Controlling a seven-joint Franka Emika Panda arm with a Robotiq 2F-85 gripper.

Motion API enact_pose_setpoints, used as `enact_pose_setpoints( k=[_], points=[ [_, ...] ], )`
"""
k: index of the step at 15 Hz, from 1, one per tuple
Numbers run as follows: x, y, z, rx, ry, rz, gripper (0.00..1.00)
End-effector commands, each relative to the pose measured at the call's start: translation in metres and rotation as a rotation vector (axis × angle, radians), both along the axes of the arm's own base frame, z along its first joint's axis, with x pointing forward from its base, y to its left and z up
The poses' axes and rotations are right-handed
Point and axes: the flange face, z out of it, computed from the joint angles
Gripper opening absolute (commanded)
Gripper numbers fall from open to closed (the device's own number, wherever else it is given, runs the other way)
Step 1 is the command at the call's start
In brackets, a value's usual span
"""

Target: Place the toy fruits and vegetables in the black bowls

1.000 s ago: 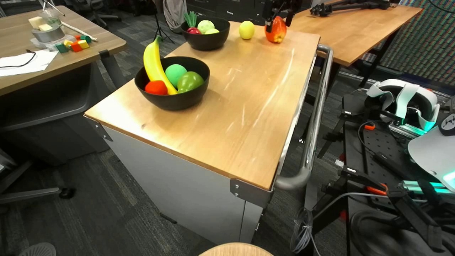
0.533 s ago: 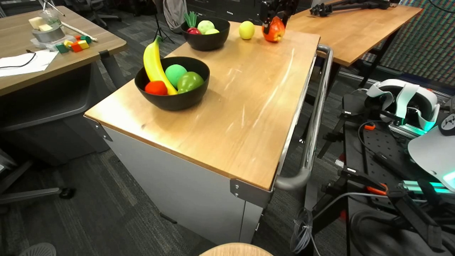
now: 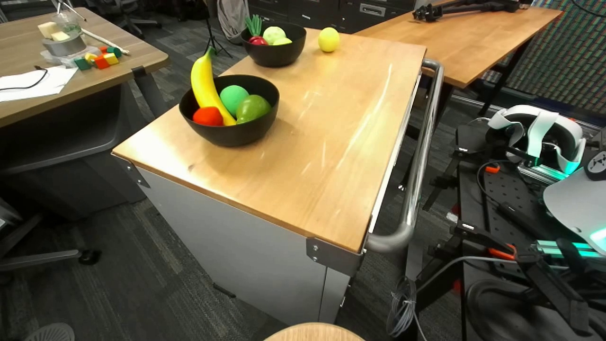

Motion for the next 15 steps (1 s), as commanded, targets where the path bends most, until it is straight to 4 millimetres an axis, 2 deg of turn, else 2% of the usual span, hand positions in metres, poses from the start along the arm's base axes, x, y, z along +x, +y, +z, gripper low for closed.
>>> enact_pose_setpoints(
  k=[1,4,7,11,15],
  points=[
    [0.057,0.031,0.012,-0.010,0.020,-0.009,0.56],
    [0.090,0.043,-0.010,-0.015,0.066,-0.063,0.56],
    [0.119,0.042,-0.029,-0.016,0.098,-0.121,0.56],
    [0.141,0.038,-0.038,-0.020,0.133,-0.159,0.56],
    [0.150,0.036,-0.040,-0.023,0.186,-0.184,0.56]
  ],
)
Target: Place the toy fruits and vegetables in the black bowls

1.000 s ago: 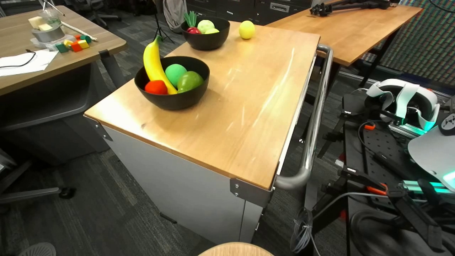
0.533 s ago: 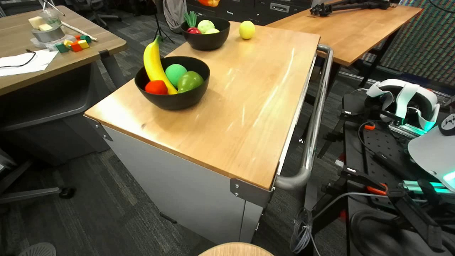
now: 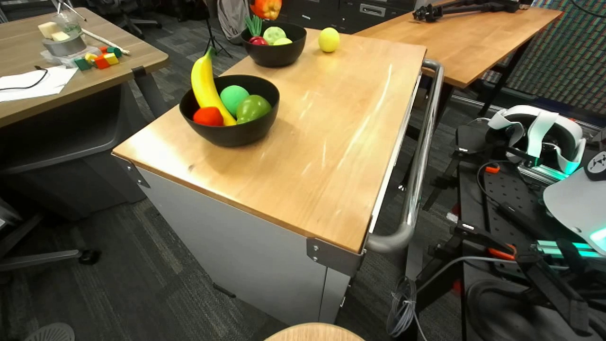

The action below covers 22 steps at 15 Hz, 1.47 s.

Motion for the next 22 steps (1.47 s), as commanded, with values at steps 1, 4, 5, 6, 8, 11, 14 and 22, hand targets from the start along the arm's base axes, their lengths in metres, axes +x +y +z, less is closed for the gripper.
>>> enact_pose_setpoints(
  k=[1,4,5,6,8,11,14,22],
  points=[
    [0.015,0.000,0.007,-0.022,0.039,-0.039,0.56],
    [0.015,-0.006,0.003,-0.039,0.098,-0.057,0.56],
    [0.013,-0.009,0.004,-0.050,0.116,-0.055,0.95],
    [0.012,-0.013,0.005,-0.054,0.126,-0.055,0.96],
    [0.006,-0.021,0.015,-0.056,0.135,-0.053,1.00],
    [-0.006,-0.037,0.034,-0.039,0.125,-0.061,1.00],
    [-0.024,-0.065,0.046,-0.032,0.128,-0.076,1.00],
    [-0.062,-0.163,0.007,0.063,0.105,-0.109,1.00]
  ],
)
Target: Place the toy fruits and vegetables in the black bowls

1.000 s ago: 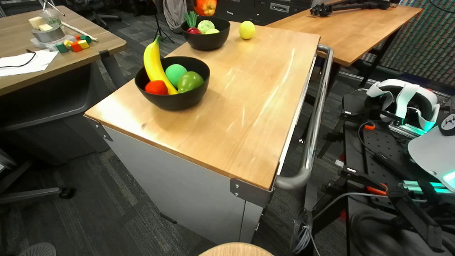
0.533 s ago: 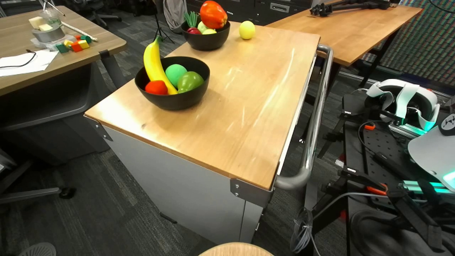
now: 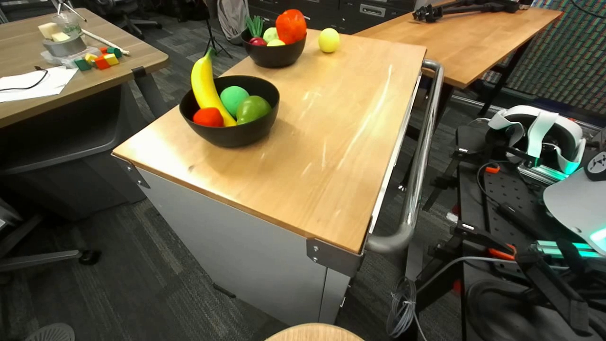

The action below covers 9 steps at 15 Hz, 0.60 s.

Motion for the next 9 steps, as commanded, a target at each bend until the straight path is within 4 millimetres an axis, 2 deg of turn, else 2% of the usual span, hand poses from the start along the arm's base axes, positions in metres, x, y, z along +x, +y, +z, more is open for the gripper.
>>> enact_pose_setpoints(
  k=[1,4,9],
  points=[
    [-0.009,-0.025,-0.018,0.071,-0.060,0.001,1.00],
    [-0.004,-0.030,-0.033,0.119,-0.140,-0.021,1.00],
    [0.013,-0.005,-0.055,0.114,-0.240,0.009,1.00]
  ],
)
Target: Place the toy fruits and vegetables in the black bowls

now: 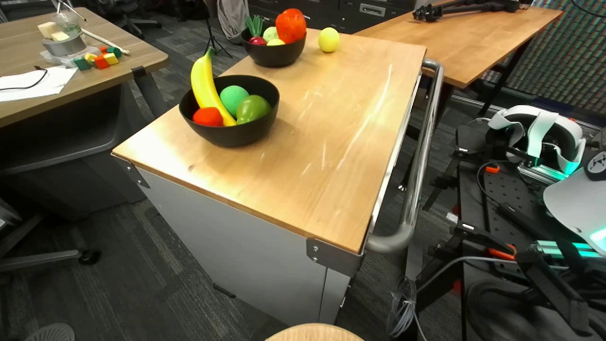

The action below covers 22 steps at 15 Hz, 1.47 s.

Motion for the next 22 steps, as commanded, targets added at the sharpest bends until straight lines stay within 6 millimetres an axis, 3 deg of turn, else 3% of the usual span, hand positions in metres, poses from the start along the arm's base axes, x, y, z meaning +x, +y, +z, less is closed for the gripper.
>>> enact_pose_setpoints(
  k=[1,7,11,16,22],
  points=[
    [0.007,0.021,-0.011,-0.011,-0.040,0.043,1.00],
    [0.006,0.039,-0.027,-0.007,0.008,0.070,1.00],
    [-0.002,0.027,-0.019,0.001,0.005,0.045,1.00],
    [-0.029,0.003,-0.004,0.013,0.027,0.005,1.00],
    [-0.042,-0.008,-0.006,0.012,0.052,-0.008,1.00]
  ],
)
